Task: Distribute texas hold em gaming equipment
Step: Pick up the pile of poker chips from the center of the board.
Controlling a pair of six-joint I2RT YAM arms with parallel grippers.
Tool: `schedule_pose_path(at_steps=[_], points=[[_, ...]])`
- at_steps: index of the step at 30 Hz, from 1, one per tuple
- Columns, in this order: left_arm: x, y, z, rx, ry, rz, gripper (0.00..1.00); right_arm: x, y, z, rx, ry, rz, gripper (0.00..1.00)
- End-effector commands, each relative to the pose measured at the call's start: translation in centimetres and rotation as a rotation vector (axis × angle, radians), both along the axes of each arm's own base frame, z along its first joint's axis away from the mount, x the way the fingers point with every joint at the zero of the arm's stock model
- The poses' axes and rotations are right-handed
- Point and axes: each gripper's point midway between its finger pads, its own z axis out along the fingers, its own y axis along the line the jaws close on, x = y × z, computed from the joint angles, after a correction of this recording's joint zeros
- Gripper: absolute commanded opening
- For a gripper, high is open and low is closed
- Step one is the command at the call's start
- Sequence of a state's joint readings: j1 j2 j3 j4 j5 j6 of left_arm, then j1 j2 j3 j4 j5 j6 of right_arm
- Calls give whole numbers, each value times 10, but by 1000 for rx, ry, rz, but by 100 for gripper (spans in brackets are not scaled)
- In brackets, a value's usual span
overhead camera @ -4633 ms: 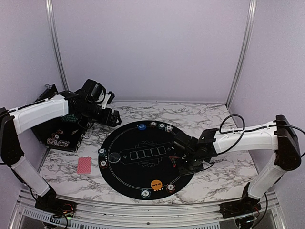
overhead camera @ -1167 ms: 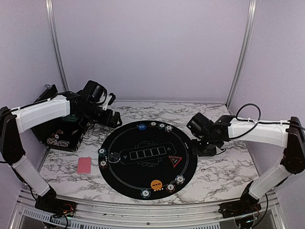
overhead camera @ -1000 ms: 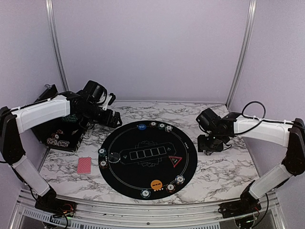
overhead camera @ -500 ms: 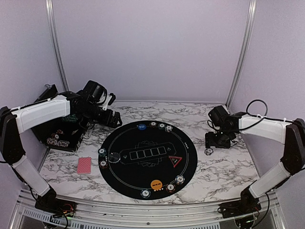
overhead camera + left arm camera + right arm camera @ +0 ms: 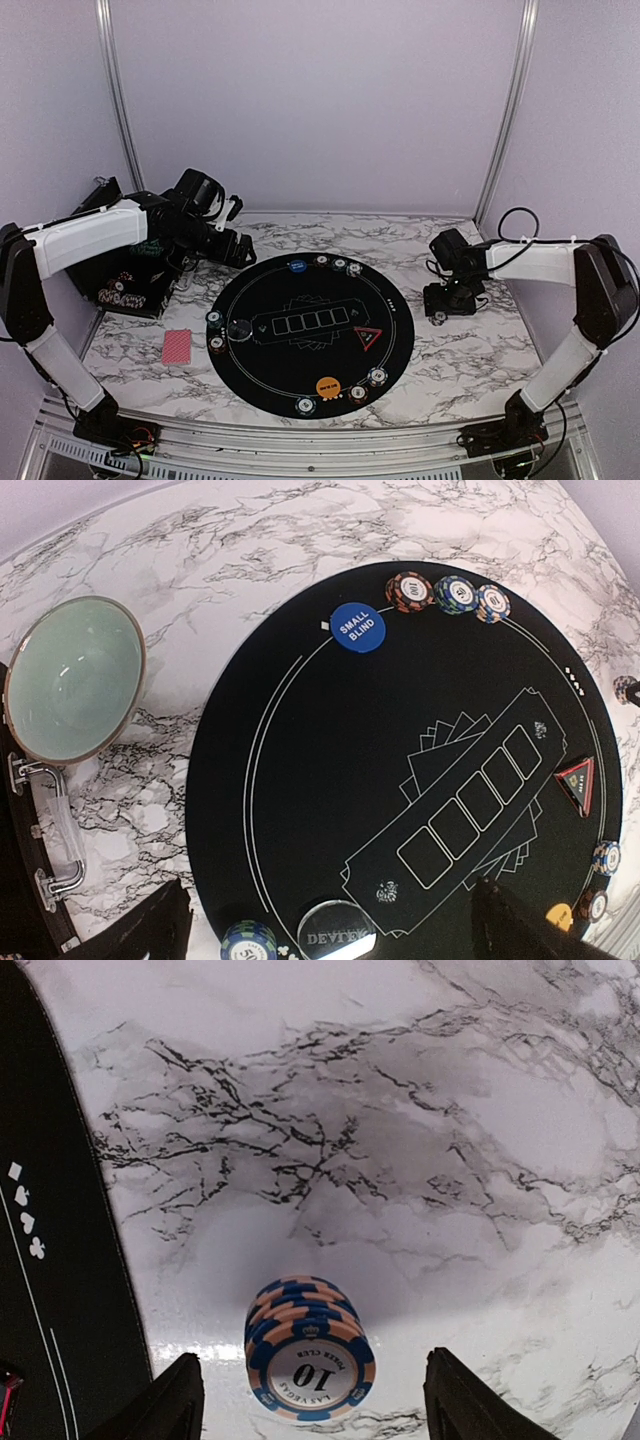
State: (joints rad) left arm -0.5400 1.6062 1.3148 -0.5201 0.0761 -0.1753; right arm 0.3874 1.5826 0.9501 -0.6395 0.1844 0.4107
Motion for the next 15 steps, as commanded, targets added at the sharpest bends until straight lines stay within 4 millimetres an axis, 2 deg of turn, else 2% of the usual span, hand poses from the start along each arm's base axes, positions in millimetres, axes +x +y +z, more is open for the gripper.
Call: schedule_pose_path(at_steps=[1,15], points=[[3,4,-9,21,7,12,99,11,0,-7,-2,-6,7,73],[3,5,-8,25,3,12,99,11,1,-28,-18,41,3,61]])
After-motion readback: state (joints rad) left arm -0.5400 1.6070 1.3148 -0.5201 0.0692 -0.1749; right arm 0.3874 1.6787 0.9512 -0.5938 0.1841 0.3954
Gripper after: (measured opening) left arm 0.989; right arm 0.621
